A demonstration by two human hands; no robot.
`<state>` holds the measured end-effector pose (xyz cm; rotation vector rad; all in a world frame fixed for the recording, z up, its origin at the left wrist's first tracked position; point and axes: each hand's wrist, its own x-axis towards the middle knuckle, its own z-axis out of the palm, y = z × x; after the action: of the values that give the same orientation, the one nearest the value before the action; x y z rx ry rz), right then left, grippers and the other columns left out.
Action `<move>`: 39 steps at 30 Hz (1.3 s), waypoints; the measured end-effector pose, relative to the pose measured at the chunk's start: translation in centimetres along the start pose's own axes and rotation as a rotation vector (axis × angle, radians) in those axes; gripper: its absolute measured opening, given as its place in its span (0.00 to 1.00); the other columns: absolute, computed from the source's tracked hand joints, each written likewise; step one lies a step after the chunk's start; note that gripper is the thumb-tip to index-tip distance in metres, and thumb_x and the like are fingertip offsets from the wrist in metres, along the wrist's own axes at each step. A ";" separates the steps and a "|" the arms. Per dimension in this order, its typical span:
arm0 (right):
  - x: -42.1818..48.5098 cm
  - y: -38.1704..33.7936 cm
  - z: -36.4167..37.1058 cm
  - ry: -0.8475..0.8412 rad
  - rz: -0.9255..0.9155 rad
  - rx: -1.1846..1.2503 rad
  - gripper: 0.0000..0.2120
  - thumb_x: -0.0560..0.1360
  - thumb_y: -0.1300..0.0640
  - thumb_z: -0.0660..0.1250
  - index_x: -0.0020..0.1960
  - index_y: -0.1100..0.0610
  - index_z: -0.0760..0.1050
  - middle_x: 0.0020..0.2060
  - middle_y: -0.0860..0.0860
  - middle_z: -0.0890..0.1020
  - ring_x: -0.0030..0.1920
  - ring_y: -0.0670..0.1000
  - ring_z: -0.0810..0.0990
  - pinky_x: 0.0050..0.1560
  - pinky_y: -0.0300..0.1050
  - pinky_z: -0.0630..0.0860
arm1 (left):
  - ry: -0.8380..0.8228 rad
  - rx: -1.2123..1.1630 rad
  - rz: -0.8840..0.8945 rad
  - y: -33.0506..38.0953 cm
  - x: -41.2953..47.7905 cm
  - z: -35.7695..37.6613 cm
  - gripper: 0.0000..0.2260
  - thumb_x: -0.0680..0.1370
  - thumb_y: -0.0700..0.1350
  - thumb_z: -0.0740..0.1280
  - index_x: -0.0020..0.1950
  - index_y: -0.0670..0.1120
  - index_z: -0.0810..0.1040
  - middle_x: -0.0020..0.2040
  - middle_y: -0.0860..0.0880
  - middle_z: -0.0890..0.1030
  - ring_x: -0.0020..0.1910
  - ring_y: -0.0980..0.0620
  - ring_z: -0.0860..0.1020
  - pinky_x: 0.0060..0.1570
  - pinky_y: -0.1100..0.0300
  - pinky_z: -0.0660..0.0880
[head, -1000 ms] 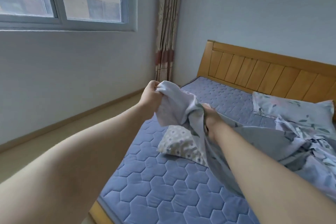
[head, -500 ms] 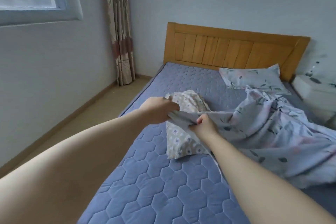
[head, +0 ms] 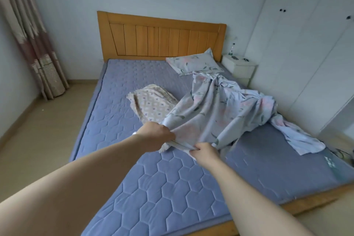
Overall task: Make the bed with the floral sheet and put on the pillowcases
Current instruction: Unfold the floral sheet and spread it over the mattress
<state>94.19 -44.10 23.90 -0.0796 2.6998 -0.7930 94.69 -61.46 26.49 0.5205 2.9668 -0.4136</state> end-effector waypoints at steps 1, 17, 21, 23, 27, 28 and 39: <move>-0.9 -0.1 0.6 -0.005 0.013 0.018 0.12 0.77 0.56 0.59 0.35 0.57 0.66 0.34 0.53 0.71 0.43 0.54 0.69 0.35 0.42 0.63 | -0.008 0.004 0.022 0.2 -1.0 0.2 0.19 0.78 0.35 0.56 0.64 0.52 0.71 0.58 0.49 0.78 0.52 0.42 0.78 0.39 0.57 0.66; -14.9 -16.0 22.0 -0.054 0.242 0.101 0.07 0.75 0.60 0.61 0.38 0.57 0.72 0.38 0.54 0.73 0.46 0.53 0.71 0.38 0.40 0.65 | -0.222 -0.093 0.161 -12.5 -24.0 10.8 0.20 0.76 0.33 0.55 0.63 0.51 0.72 0.58 0.46 0.76 0.57 0.43 0.76 0.44 0.55 0.72; -18.4 -19.8 27.9 -0.164 0.335 0.082 0.13 0.76 0.60 0.62 0.58 0.63 0.75 0.52 0.57 0.76 0.60 0.57 0.76 0.49 0.39 0.67 | -0.449 -0.055 0.287 -15.2 -28.8 13.1 0.19 0.76 0.33 0.57 0.64 0.46 0.72 0.55 0.44 0.76 0.52 0.43 0.75 0.42 0.57 0.68; -19.3 -20.8 29.6 -0.226 0.375 0.055 0.15 0.76 0.60 0.62 0.62 0.62 0.73 0.53 0.56 0.77 0.61 0.57 0.75 0.51 0.40 0.69 | -0.541 -0.048 0.340 -15.7 -30.0 13.7 0.17 0.77 0.34 0.58 0.65 0.43 0.71 0.56 0.42 0.76 0.46 0.47 0.70 0.39 0.57 0.67; -20.5 -21.3 30.8 -0.220 0.423 0.046 0.03 0.74 0.61 0.63 0.46 0.60 0.71 0.42 0.54 0.72 0.46 0.53 0.72 0.45 0.39 0.67 | -0.504 -0.125 0.328 -16.4 -31.2 14.5 0.13 0.77 0.38 0.61 0.62 0.43 0.73 0.46 0.47 0.72 0.44 0.49 0.68 0.34 0.60 0.65; -20.7 -21.4 30.7 -0.209 0.428 0.054 0.02 0.74 0.62 0.63 0.45 0.60 0.72 0.42 0.54 0.72 0.45 0.53 0.71 0.44 0.40 0.67 | -0.488 -0.155 0.313 -16.7 -31.3 14.7 0.13 0.77 0.40 0.62 0.61 0.43 0.73 0.45 0.49 0.71 0.44 0.49 0.69 0.34 0.60 0.66; -15.9 -27.1 31.4 -0.163 0.418 0.214 0.05 0.78 0.58 0.60 0.51 0.59 0.71 0.39 0.53 0.69 0.44 0.52 0.68 0.44 0.39 0.64 | -0.304 -0.359 0.124 -23.8 -27.4 19.9 0.15 0.81 0.48 0.55 0.67 0.54 0.70 0.69 0.48 0.68 0.70 0.45 0.63 0.66 0.49 0.63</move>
<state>118.37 -80.90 18.21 0.4346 2.3434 -0.8885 113.11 -97.39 17.25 0.5386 2.6133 0.0512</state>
